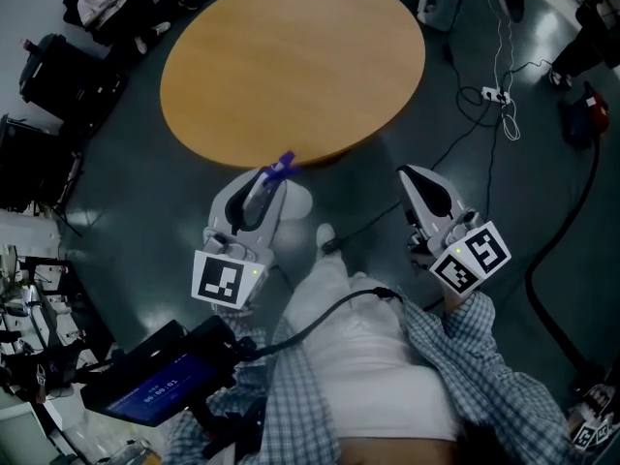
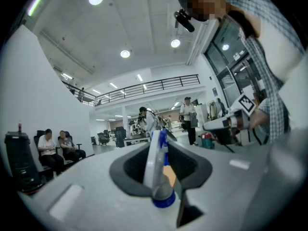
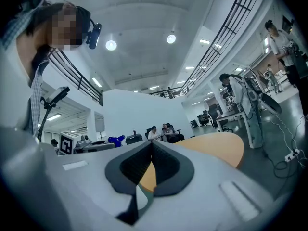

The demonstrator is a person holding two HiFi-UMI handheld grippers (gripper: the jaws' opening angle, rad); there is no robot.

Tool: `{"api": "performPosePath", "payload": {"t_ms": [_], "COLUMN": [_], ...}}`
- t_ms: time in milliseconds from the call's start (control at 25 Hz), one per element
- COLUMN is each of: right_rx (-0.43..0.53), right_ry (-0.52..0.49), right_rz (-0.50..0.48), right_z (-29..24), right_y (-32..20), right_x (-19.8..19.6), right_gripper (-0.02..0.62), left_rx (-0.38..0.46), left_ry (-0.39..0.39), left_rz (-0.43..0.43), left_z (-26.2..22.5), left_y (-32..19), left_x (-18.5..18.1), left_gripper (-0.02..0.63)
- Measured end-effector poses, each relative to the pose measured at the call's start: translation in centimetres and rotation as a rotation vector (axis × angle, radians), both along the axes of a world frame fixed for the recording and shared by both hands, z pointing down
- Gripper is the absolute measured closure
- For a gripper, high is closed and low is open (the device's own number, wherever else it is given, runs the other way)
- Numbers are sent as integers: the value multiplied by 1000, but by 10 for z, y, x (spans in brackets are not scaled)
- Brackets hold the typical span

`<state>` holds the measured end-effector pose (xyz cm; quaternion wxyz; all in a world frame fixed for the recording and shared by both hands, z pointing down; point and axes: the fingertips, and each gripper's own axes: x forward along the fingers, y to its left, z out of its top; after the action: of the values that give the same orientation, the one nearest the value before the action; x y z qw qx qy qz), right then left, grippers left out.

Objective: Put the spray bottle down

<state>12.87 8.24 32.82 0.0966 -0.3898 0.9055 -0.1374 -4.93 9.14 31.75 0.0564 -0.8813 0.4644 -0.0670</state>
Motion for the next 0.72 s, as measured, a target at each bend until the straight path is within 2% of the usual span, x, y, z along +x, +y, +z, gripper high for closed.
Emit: {"api": "performPosePath", "payload": {"t_ms": [200, 480, 720], "right_rx": [7, 9, -53], "right_ry": [16, 37, 54], "right_rz": [4, -1, 48], "right_z": [7, 4, 19], "right_y": [-37, -123, -188], "right_x": [-3, -29, -46], "right_gripper": [592, 592, 592], "left_rx": [11, 18, -10], "left_ry": [-4, 13, 26], "left_rz": [15, 55, 84], "left_z": [2, 3, 11], "left_y": [-46, -128, -199], "left_x": [-2, -12, -24], "left_gripper": [505, 505, 505]}}
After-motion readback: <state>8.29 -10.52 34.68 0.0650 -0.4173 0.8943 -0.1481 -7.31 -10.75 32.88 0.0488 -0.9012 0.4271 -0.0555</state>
